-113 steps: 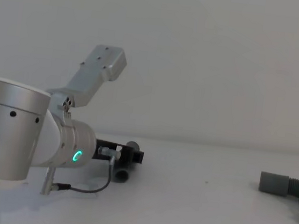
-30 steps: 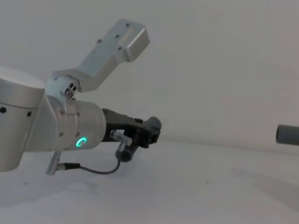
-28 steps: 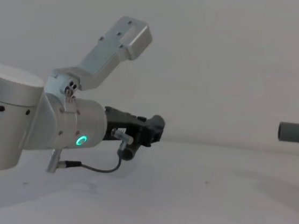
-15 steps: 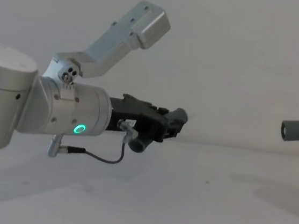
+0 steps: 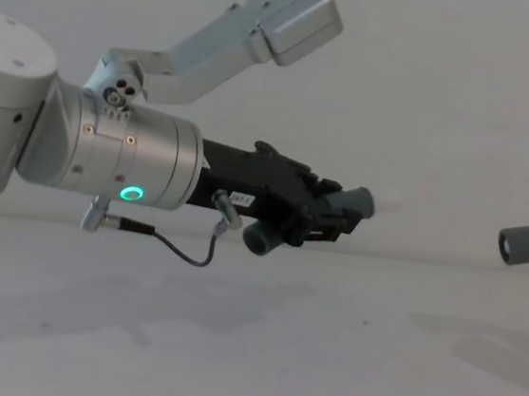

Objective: Use both hands to pick up one end of the pipe from the table, align the ends, and insert them.

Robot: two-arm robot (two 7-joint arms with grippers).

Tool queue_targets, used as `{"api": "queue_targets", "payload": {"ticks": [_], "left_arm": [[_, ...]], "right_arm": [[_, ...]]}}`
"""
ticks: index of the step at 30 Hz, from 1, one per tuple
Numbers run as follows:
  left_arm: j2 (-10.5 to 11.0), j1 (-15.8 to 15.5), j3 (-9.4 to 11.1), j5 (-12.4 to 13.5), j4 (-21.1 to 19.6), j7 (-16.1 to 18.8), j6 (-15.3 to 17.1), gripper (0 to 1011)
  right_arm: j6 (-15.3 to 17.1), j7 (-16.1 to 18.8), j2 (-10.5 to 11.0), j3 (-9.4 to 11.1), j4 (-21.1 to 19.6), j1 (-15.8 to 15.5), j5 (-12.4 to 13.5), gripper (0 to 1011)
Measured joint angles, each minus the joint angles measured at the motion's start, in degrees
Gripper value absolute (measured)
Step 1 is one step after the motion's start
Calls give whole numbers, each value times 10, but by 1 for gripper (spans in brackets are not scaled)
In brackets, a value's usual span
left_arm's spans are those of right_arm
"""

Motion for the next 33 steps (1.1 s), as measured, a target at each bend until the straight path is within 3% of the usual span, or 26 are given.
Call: {"api": "queue_targets", "payload": {"ticks": [7, 11, 23, 33], "left_arm": [[18, -28, 24, 10, 0, -51, -26, 382], [21, -33, 30, 10, 2, -59, -37, 382], [14, -21, 24, 6, 9, -30, -61, 382], [5, -11, 17, 4, 13, -8, -72, 382]], "right_arm": [[-8, -1, -4, 2, 0, -2, -1, 224], [-20, -6, -9, 4, -2, -5, -2, 224], [-58, -11, -21, 21, -18, -28, 9, 224], [-64, 0, -16, 19, -37, -44, 17, 224]]}}
